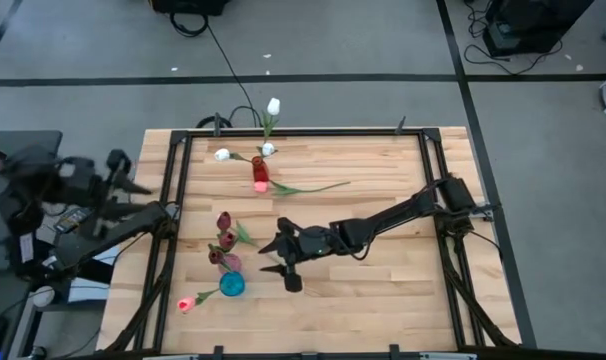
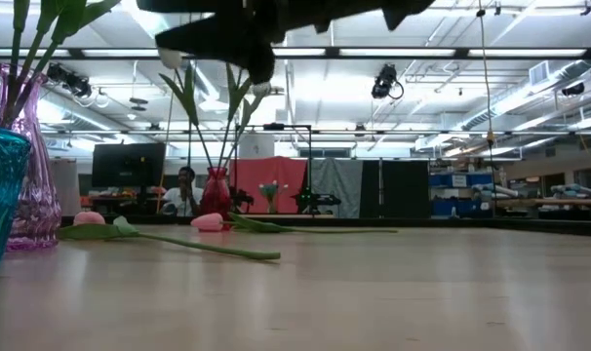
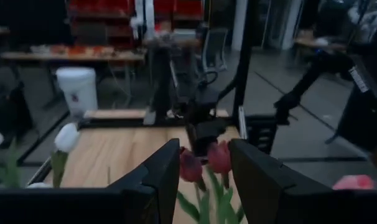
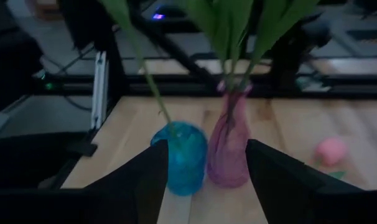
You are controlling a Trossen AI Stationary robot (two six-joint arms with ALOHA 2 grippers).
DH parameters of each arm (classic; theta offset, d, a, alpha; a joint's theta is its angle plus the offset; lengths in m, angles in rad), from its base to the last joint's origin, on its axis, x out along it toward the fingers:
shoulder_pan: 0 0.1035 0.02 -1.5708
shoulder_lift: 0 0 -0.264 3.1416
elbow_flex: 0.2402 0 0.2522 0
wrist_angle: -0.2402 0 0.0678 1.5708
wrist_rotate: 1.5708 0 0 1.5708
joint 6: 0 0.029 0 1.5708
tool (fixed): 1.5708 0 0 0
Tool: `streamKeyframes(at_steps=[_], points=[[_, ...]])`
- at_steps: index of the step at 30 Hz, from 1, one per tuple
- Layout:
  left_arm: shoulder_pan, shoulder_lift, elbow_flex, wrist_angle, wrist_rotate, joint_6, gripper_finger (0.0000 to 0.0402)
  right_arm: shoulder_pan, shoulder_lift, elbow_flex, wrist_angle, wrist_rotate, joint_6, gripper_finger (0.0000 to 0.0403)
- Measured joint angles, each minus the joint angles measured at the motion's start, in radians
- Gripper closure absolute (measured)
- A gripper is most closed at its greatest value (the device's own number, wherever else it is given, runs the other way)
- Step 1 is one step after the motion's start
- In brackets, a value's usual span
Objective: Sort flowers into vase by color
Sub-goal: Move the pink vase to the top right of the table
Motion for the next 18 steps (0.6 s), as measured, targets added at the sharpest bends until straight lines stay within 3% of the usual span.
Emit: streamKeyframes(at_steps=[6, 8, 10, 13, 18], points=[[0.177, -0.117, -0.007, 0.002, 0.083, -0.084, 0.0254, -0.043, -0.018, -0.001, -0.004, 0.034, -0.036, 0.0183], [0.189, -0.129, -0.013, 0.028, 0.065, -0.131, 0.0254, -0.073, -0.013, -0.001, 0.041, 0.004, -0.04, 0.0185], [0.208, -0.127, -0.028, 0.054, -0.017, -0.184, 0.0254, -0.107, -0.01, 0.0, 0.054, -0.031, -0.038, 0.0187], [0.203, -0.101, -0.043, 0.122, -0.039, -0.2, 0.0254, -0.153, -0.005, -0.001, 0.041, -0.122, -0.02, 0.0187], [0.093, 0.014, -0.042, 0.163, -0.041, -0.151, 0.0254, -0.184, -0.006, -0.001, 0.044, -0.219, 0.033, 0.0188]])
